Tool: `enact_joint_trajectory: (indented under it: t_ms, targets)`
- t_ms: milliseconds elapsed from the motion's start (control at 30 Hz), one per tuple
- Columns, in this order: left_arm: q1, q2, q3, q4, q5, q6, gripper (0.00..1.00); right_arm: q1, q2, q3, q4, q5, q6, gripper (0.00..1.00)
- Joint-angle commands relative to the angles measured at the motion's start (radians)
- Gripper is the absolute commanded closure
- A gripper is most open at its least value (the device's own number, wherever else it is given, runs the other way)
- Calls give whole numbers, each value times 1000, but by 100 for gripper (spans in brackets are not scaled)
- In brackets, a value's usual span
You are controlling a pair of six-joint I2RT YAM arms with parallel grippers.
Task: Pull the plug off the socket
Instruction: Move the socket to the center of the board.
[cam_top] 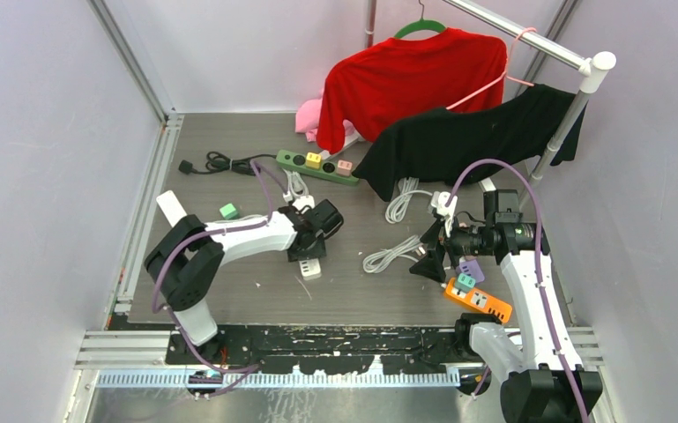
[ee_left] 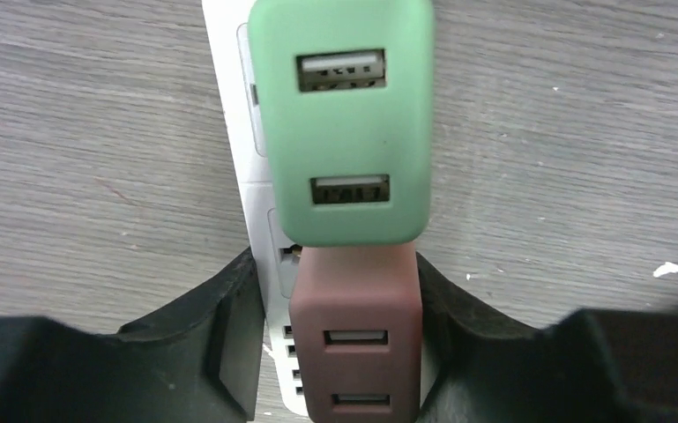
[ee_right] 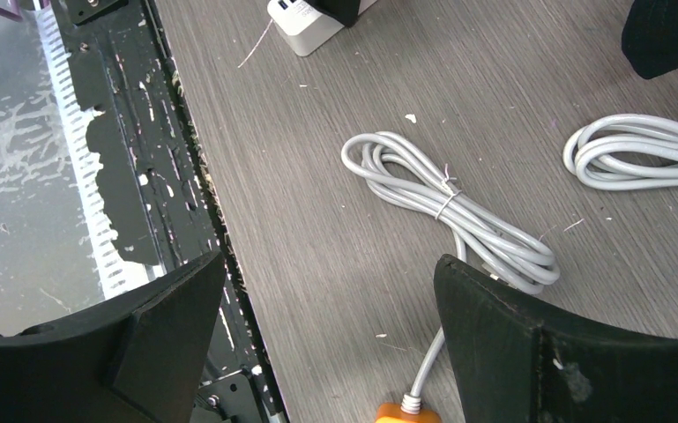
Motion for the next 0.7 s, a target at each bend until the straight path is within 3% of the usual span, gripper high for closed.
enact_joint_trajectory:
  t_ms: [0,267,467,567,667]
  targets:
    - [-51,-38,-49,121,139,0,83,-3,-19,26,0,-25,-16,7]
    - [-234,-17,37,-24,24,4,82,-3,-17,24,0,-30,-16,7]
    - [-278,8,14,112,120,22,76,-3,-17,22,-2,-38,-18,7]
    - [-293,12,1,182,147,74,47,-3,-16,22,-3,-39,-16,7]
    - [-300,-8,-6,202,143,122,31,-3,-14,24,-5,-43,-19,7]
